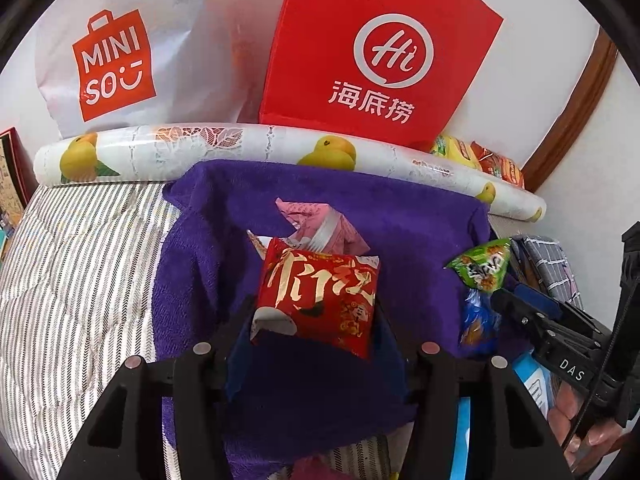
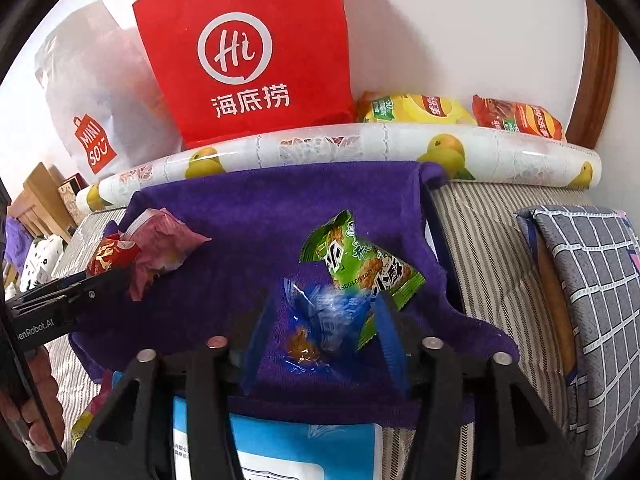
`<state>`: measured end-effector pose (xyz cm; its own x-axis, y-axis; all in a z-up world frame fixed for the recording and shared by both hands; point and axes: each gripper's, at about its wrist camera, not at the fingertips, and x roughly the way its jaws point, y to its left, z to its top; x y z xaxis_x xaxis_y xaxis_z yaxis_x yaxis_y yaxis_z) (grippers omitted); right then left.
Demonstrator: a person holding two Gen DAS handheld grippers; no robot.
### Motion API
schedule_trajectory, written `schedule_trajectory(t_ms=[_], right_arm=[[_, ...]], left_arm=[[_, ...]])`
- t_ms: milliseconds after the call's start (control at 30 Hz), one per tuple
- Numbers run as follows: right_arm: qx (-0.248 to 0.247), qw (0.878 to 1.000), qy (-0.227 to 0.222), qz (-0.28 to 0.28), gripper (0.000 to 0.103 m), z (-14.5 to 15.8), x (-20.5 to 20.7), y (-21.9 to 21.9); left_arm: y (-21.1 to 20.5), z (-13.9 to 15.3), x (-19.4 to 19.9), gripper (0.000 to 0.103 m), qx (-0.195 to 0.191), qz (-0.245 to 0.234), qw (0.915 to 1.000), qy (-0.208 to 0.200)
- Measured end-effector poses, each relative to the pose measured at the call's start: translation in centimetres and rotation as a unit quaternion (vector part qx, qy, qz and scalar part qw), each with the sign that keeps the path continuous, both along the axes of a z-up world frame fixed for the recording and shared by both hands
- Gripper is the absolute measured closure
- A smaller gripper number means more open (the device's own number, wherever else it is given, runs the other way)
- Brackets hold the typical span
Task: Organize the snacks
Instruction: 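Lower and release the blue bag and red bag onto the purple towel with both tools, then move both tools back toward the remaining snack pile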
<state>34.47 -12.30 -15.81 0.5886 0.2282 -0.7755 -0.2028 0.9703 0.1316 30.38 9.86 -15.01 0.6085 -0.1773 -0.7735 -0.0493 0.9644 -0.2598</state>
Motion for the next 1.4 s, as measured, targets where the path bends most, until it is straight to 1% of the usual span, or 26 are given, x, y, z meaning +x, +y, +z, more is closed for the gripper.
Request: schedule_trajectory(t_ms=[67,100,167,200,267,367,667,833,1000,1100,1200,1300,1400], right_arm=[[0.005,1.000,-0.002,0.001,0.045,0.2,0.0,-0.1],[0.006,1.000,-0.006,0.001,0.044,0.3,-0.2,-0.1],[0.005,1.000,-0.015,0.002,0.037,0.6,-0.4,0.0],[0.006,1.000,-0.020,0.002,0.036,0.8,-0.5,0.1],[0.010,0.999,-0.030,0.003,0.032,1.1,-0.7,0.1],[0.016,0.999,-0.039,0.005,0.030,1.5,-0.9,0.1],[0.036,0.997,-0.070,0.012,0.029,2.8,-1.8,0.2],[0.032,0.997,-0.068,0.015,0.029,3.2,-2.6,0.8],[0.043,0.995,-0.088,0.026,0.029,5.0,-5.4,0.7],[0.034,0.993,-0.105,0.030,0.029,6.5,-7.8,0.7],[0.026,0.993,-0.113,0.030,0.029,7.6,-10.4,0.5],[0.016,0.992,-0.120,0.027,0.029,8.3,-12.8,0.1],[0.010,0.993,-0.120,0.016,0.029,8.4,-14.6,-0.4]], left_arm=[[-0.1,0.1,-0.1,0.045,-0.003,-0.003,1.0000,-0.002],[-0.2,0.3,-0.2,0.041,-0.005,-0.005,1.0000,-0.004],[-0.4,0.6,-0.3,0.034,-0.006,-0.008,0.9999,-0.009],[-0.5,0.7,-0.3,0.033,-0.006,-0.009,0.9999,-0.012],[-0.6,0.9,-0.4,0.031,-0.005,-0.011,0.9998,-0.014],[-0.6,1.2,-0.5,0.030,-0.012,-0.011,0.9997,-0.019],[-0.2,1.8,-1.0,0.029,-0.031,-0.011,0.9991,-0.026],[-0.6,2.1,-1.3,0.029,-0.024,-0.014,0.9991,-0.031],[-1.3,2.7,-1.9,0.029,-0.009,-0.020,0.9989,-0.041],[-1.7,3.2,-2.3,0.029,-0.002,-0.024,0.9984,-0.051],[-1.8,3.6,-2.7,0.029,0.000,-0.027,0.9981,-0.055],[-1.3,3.9,-4.0,0.029,-0.011,-0.021,0.9982,-0.056],[-0.8,4.3,-5.9,0.029,-0.027,-0.024,0.9978,-0.056]])
